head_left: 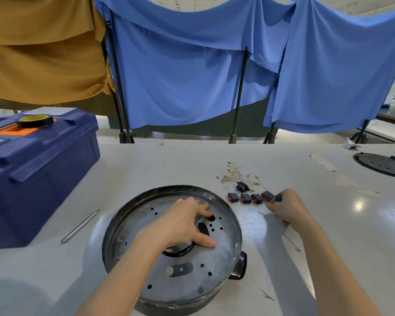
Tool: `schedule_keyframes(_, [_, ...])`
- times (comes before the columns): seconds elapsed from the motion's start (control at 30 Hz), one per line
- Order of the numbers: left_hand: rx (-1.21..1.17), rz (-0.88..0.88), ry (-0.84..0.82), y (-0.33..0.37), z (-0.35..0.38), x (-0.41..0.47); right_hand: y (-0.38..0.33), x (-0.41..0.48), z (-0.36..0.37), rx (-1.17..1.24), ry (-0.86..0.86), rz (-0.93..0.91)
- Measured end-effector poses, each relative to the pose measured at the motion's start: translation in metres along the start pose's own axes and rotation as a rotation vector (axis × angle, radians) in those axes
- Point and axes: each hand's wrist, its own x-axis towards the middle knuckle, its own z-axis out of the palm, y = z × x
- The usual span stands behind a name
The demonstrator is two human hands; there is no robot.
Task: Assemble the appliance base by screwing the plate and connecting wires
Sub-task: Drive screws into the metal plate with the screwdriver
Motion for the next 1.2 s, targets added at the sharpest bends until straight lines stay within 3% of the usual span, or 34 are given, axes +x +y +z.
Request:
schedule_keyframes(0.1, [-0.053, 0.004, 0.042, 0.005, -0.003, 0.002, -0.010, -0.014, -0.013, 0.112, -0.055, -0.106])
schedule_keyframes(0.2, [-0.146, 0.049, 0.222, 0.017, -0.004, 0.006, -0.033, -0.038, -0.020, 0.181, -0.126, -0.306])
schedule_keyframes(0.4, [-0.541, 0.124, 0.390, 0.040, -0.006, 0.005, -0.072, -0.087, -0.016, 0.353, -0.392, -0.593])
schedule_keyframes(0.5, [-0.597, 0.136, 0.435, 0.039, -0.010, 0.002, -0.076, -0.093, -0.010, 0.396, -0.356, -0.595])
schedule_keyframes(0.63, [-0.515, 0.061, 0.413, 0.035, -0.009, 0.004, -0.068, -0.086, 0.003, 0.372, -0.156, -0.492])
schedule_keyframes(0.77, [-0.329, 0.011, 0.324, 0.034, 0.006, 0.008, -0.057, -0.079, 0.017, 0.263, -0.240, -0.432])
schedule_keyframes(0.9, [-0.142, -0.009, 0.343, 0.030, 0.011, 0.010, -0.051, -0.079, 0.028, 0.212, -0.284, -0.413])
schedule_keyframes(1.07, [-0.177, -0.048, 0.357, 0.024, 0.010, 0.010, -0.048, -0.075, 0.024, 0.384, -0.334, -0.390])
schedule_keyframes(1.2, [-0.166, -0.048, 0.346, 0.025, 0.008, 0.012, -0.048, -0.074, 0.028, 0.355, -0.323, -0.439])
